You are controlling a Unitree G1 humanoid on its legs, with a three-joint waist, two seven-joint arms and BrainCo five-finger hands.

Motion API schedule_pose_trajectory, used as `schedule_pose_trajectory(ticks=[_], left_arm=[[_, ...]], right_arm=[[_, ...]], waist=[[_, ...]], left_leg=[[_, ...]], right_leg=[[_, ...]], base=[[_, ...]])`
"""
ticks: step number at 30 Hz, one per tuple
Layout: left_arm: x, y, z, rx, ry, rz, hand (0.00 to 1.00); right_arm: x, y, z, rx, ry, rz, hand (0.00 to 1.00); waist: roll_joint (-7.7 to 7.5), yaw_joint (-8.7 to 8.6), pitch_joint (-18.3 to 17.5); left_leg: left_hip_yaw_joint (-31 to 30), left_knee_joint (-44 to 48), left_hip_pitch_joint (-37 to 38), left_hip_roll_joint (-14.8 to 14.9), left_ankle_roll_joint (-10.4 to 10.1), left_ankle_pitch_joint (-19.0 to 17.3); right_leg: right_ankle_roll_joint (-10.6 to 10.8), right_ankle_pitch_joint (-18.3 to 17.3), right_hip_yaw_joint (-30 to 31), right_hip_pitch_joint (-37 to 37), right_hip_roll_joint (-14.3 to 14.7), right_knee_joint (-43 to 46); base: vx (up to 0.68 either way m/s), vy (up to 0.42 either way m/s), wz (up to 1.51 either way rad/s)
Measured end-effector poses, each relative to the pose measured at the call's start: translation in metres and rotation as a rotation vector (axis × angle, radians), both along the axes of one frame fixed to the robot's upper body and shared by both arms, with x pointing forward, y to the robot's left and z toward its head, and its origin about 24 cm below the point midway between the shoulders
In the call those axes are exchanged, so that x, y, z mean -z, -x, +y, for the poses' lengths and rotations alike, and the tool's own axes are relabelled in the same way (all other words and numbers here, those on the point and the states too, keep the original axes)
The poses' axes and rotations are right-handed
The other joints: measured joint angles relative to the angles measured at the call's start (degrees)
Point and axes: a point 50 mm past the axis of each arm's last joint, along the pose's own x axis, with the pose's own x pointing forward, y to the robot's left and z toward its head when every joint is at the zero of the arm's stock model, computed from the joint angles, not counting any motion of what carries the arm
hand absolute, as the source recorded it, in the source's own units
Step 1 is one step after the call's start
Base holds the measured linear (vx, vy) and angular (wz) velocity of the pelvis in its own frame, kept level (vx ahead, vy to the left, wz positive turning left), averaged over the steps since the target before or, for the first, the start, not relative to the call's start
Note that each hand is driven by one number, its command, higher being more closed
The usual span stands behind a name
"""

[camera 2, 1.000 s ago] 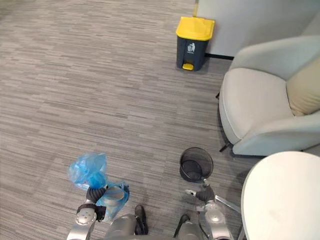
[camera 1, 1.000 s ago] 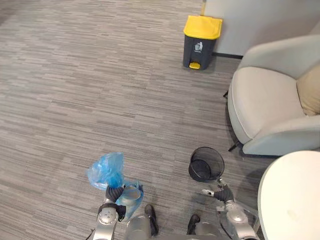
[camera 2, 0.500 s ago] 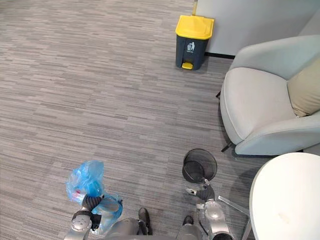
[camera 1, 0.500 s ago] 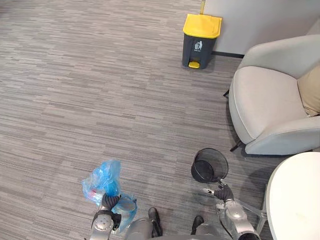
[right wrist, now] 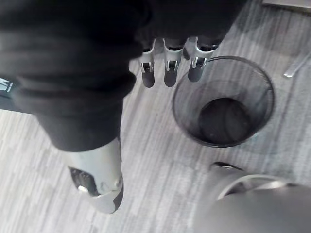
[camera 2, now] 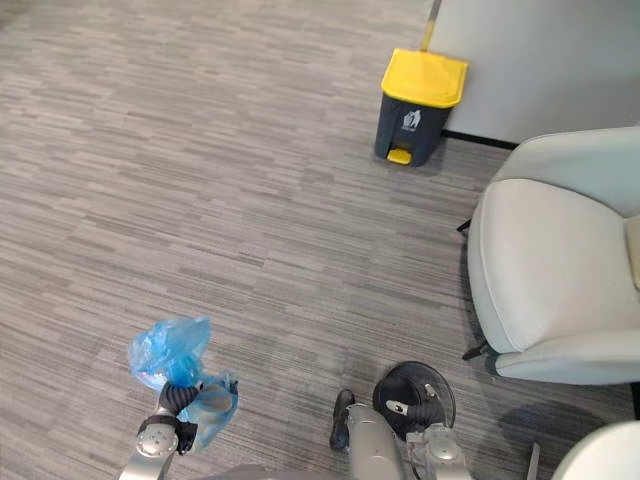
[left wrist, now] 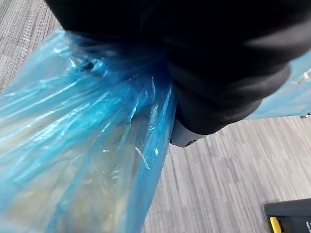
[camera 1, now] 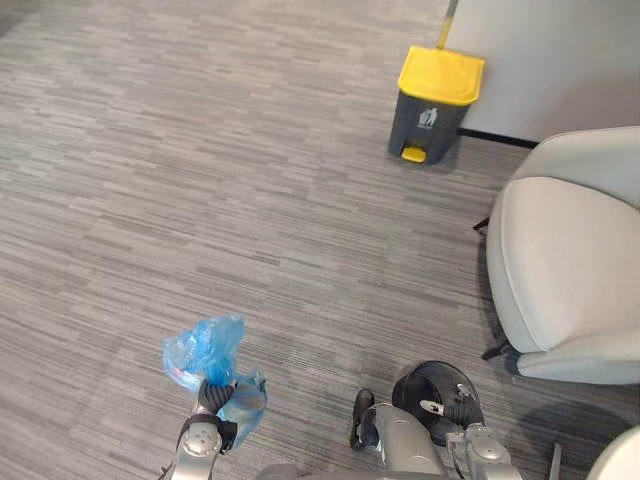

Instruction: Gather rubbish on tea table into small bin, then transfer packed bag to large trash can.

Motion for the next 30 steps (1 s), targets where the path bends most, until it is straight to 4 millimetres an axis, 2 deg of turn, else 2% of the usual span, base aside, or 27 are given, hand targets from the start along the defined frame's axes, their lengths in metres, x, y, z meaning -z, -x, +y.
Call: schedule_pose_trajectory(ticks=[1, 2, 4, 5, 6, 7, 9, 10, 11, 12, 13, 15, 17, 18, 19, 20, 21, 22, 24, 25, 26, 27, 28, 29, 30], left_arm=[[-0.002, -0.001, -0.003, -0.007, 0.011, -0.018, 1.00], [-0.003, 0.000, -0.006, -0.012, 0.021, -0.025, 1.00], [-0.007, -0.005, -0.010, -0.016, 0.037, -0.059, 1.00], [-0.010, -0.006, -0.009, -0.018, 0.035, -0.076, 1.00], [-0.012, -0.008, -0.010, -0.022, 0.037, -0.089, 1.00], [-0.012, -0.008, -0.012, -0.030, 0.046, -0.092, 1.00], [-0.011, -0.006, -0.014, -0.033, 0.054, -0.087, 1.00], [-0.010, -0.006, -0.018, -0.037, 0.069, -0.086, 1.00], [-0.005, -0.004, -0.021, -0.043, 0.081, -0.067, 1.00], [-0.002, -0.002, -0.020, -0.043, 0.080, -0.046, 1.00], [-0.003, -0.004, -0.020, -0.044, 0.079, -0.047, 1.00], [-0.003, -0.006, -0.021, -0.044, 0.083, -0.051, 1.00], [-0.001, -0.001, -0.021, -0.043, 0.082, -0.034, 1.00], [0.001, 0.003, -0.020, -0.046, 0.080, -0.022, 1.00], [0.001, 0.005, -0.018, -0.038, 0.069, -0.011, 1.00], [0.001, 0.006, -0.016, -0.036, 0.063, -0.009, 1.00], [0.001, 0.006, -0.013, -0.040, 0.056, -0.009, 1.00], [0.000, 0.006, -0.011, -0.040, 0.051, -0.009, 1.00], [-0.001, 0.005, -0.009, -0.038, 0.046, -0.013, 1.00], [0.000, 0.002, -0.007, -0.034, 0.040, -0.007, 1.00], [0.001, -0.001, -0.007, -0.031, 0.038, 0.000, 1.00], [0.003, -0.001, -0.006, -0.026, 0.036, 0.010, 1.00], [0.008, -0.001, -0.011, -0.013, 0.045, 0.036, 1.00], [0.010, -0.001, -0.014, -0.003, 0.051, 0.046, 1.00], [0.009, -0.002, -0.013, -0.005, 0.049, 0.044, 1.00]], right_arm=[[-0.004, -0.004, 0.002, 0.002, -0.004, -0.028, 0.00], [-0.008, -0.009, 0.004, 0.007, -0.009, -0.056, 0.00], [-0.018, -0.022, 0.010, 0.012, -0.027, -0.126, 0.00], [-0.021, -0.026, 0.013, 0.013, -0.038, -0.149, 0.00], [-0.023, -0.030, 0.015, 0.016, -0.046, -0.166, 0.00], [-0.024, -0.031, 0.016, 0.021, -0.047, -0.171, 0.00], [-0.024, -0.031, 0.017, 0.033, -0.047, -0.174, 0.00], [-0.023, -0.028, 0.014, 0.042, -0.039, -0.166, 0.00], [-0.018, -0.025, 0.014, 0.049, -0.044, -0.138, 0.00], [-0.014, -0.023, 0.019, 0.051, -0.062, -0.112, 0.00], [-0.011, -0.020, 0.023, 0.054, -0.074, -0.097, 0.00], [-0.009, -0.015, 0.020, 0.068, -0.071, -0.088, 0.00], [-0.009, -0.016, 0.022, 0.054, -0.065, -0.085, 0.00], [-0.009, -0.017, 0.025, 0.045, -0.064, -0.085, 0.00], [-0.008, -0.017, 0.028, 0.040, -0.068, -0.081, 0.00], [-0.007, -0.015, 0.028, 0.038, -0.069, -0.072, 0.00], [-0.005, -0.013, 0.028, 0.038, -0.068, -0.057, 0.00], [-0.005, -0.014, 0.028, 0.034, -0.065, -0.059, 0.00], [-0.006, -0.017, 0.028, 0.025, -0.057, -0.061, 0.00], [-0.004, -0.015, 0.027, 0.022, -0.053, -0.045, 0.00], [0.000, -0.011, 0.025, 0.022, -0.048, -0.021, 0.00], [0.004, -0.006, 0.022, 0.023, -0.043, 0.010, 0.00], [0.008, 0.001, 0.014, 0.028, -0.024, 0.048, 0.00], [0.008, -0.001, 0.009, 0.033, -0.012, 0.056, 0.00], [0.007, -0.003, 0.005, 0.036, -0.004, 0.049, 0.00]], waist=[[0.02, 0.87, 0.15], [-0.28, 1.43, 0.36], [-1.45, 2.93, 0.77], [-2.10, 3.50, 0.58], [-2.15, 4.35, 0.66], [-1.73, 4.69, 0.71], [-1.82, 5.79, 0.88], [-0.94, 5.91, 0.51], [-0.70, 6.05, 0.46], [-1.72, 5.78, -0.07], [-3.75, 5.67, -1.26], [-3.96, 5.93, -1.39], [-3.83, 5.97, -1.32], [-3.49, 5.78, -1.10], [-3.26, 5.49, -0.96], [-3.17, 5.37, -0.91], [-2.30, 4.65, -0.35], [-2.32, 4.17, -0.34], [-2.15, 4.09, -0.11], [-2.57, 3.87, 0.06], [-2.80, 3.69, 0.00], [-3.40, 3.11, -0.30], [-3.28, 2.04, 0.09], [-1.68, 2.25, -0.09], [-1.51, 2.24, 0.04]], left_leg=[[0.29, 8.48, -2.80, 2.28, 0.66, -0.63], [0.96, 14.27, -4.94, 3.73, 2.24, -1.59], [1.93, 18.23, -10.10, 4.86, 4.97, -3.24], [2.32, 17.25, -12.70, 5.01, 5.91, -3.80], [2.33, 15.54, -15.17, 5.52, 6.50, -4.18], [1.09, 10.78, -17.83, 5.45, 6.63, -4.26], [-1.62, 0.38, -19.64, 3.96, 5.99, -3.81], [-4.87, -10.47, -18.88, 2.99, 2.92, -1.26], [-4.73, -13.87, -17.35, 2.27, 2.33, 4.85], [-2.91, -14.39, -16.69, 1.03, 2.33, 3.69], [-1.30, -14.59, -16.15, -0.77, 3.34, 2.10], [1.92, -11.92, -14.75, -1.37, 5.70, -0.83], [5.95, -11.97, -10.33, -1.67, 7.15, -3.63], [7.84, -13.19, -6.94, -1.70, 7.68, -4.50], [9.12, -14.87, -3.26, -1.73, 7.97, -4.84], [9.43, -15.72, -1.67, -1.73, 7.98, -4.84], [9.78, -18.98, 2.53, -1.72, 7.92, -4.88], [10.05, -21.26, 4.84, -1.68, 7.50, -5.12], [10.92, -23.73, 7.74, -1.39, 5.99, -6.00], [11.13, -24.79, 9.55, -1.36, 5.88, -6.06], [10.90, -25.62, 10.68, -1.41, 5.86, -6.06], [10.22, -26.73, 11.99, -2.08, 5.41, -6.10], [6.88, -28.55, 13.89, -2.55, 4.26, -6.25], [4.81, -29.13, 14.18, -1.45, 2.62, -4.64], [4.03, -28.85, 14.20, -1.34, 1.85, -3.82]], right_leg=[[-0.35, -0.28, 0.56, 3.06, 1.05, -1.51], [-1.00, -0.70, 1.82, 5.81, 1.67, -2.53], [-1.26, -1.34, 5.09, 10.37, 1.75, -4.57], [-0.61, -2.56, 7.19, 11.67, 1.43, -5.75], [1.16, -3.68, 8.93, 12.74, 1.32, -6.64], [2.26, -4.57, 10.65, 13.68, 1.25, -6.65], [4.84, -7.17, 14.10, 14.61, -0.15, -5.73], [7.42, -9.44, 16.03, 14.51, -0.73, -3.85], [9.93, -11.33, 18.14, 14.86, -1.37, -2.48], [9.98, -11.31, 18.89, 14.78, -3.09, -3.00], [10.35, -10.62, 19.52, 14.86, -5.19, -3.80], [11.24, -10.07, 21.52, 14.59, -7.21, -1.61], [14.19, -8.59, 23.10, 12.16, -8.84, 7.15], [17.06, -5.53, 23.57, 7.68, -9.37, 17.30], [17.36, -4.26, 22.83, 3.15, -9.61, 28.03], [16.68, -4.57, 21.66, 1.33, -9.59, 31.63], [13.86, -5.95, 17.16, -2.59, -9.41, 36.63], [12.34, -6.82, 14.33, -4.81, -9.24, 36.89], [10.56, -7.86, 10.56, -9.05, -8.64, 34.39], [10.11, -7.94, 7.52, -10.91, -8.20, 28.49], [9.01, -6.93, 5.71, -11.72, -7.55, 22.14], [8.32, -3.84, 4.50, -11.59, -6.59, 13.88], [3.02, 2.21, 4.36, -9.50, -5.55, 10.25], [2.19, 0.89, 4.13, -9.23, -4.06, 10.00], [2.01, -0.21, 4.11, -9.37, -3.96, 10.61]], base=[[0.51, -0.063, -0.34], [0.37, -0.010, -0.50], [0.43, 0.052, -0.60], [0.36, 0.088, -0.68], [0.33, 0.185, -0.74], [0.40, 0.283, -0.86], [0.37, 0.346, -0.85], [0.34, 0.426, -0.87], [0.35, 0.412, -0.75], [0.38, 0.360, -0.54], [0.40, 0.294, -0.48], [0.39, 0.300, -0.63], [0.41, 0.272, -0.80], [0.43, 0.188, -0.81], [0.35, 0.104, -0.66], [0.41, 0.031, -0.42], [0.34, -0.003, -0.25], [0.35, -0.020, -0.24], [0.33, -0.081, -0.21], [0.36, -0.143, -0.07], [0.39, -0.195, 0.18], [0.45, -0.188, 0.45], [0.47, -0.166, 0.23], [0.46, -0.161, 0.01], [0.42, -0.182, -0.22]])
